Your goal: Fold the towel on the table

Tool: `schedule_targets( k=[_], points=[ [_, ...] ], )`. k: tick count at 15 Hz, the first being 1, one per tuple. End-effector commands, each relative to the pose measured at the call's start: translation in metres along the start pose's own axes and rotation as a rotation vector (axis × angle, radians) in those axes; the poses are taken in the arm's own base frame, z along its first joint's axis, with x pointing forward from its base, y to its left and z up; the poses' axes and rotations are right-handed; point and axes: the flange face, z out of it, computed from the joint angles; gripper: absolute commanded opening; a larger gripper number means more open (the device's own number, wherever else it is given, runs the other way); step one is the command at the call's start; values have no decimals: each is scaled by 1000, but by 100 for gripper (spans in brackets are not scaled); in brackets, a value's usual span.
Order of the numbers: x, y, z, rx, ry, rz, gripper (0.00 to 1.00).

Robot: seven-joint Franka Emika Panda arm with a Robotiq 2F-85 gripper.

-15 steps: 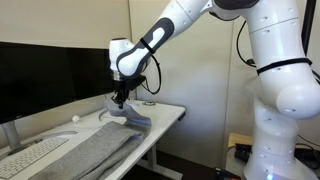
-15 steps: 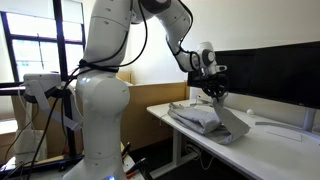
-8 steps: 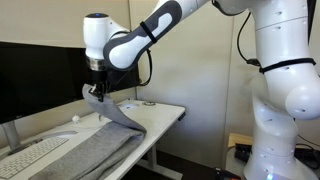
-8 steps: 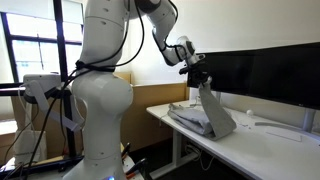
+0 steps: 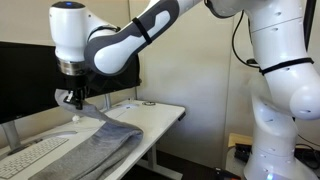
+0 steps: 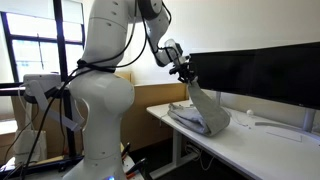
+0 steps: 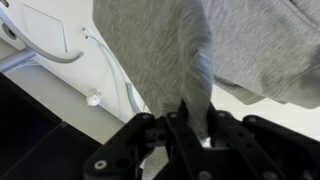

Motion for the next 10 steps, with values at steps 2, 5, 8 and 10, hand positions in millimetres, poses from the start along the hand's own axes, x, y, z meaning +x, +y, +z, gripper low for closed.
schedule_targets(
  k=[2,5,8,10],
  points=[
    [24,-43,8,3,4,-117,6],
    [30,-70,30,24,-37,-179,6],
    [31,-92,59,45,-107,-238,6],
    [30,-105,77,58,-145,-277,6]
  ],
)
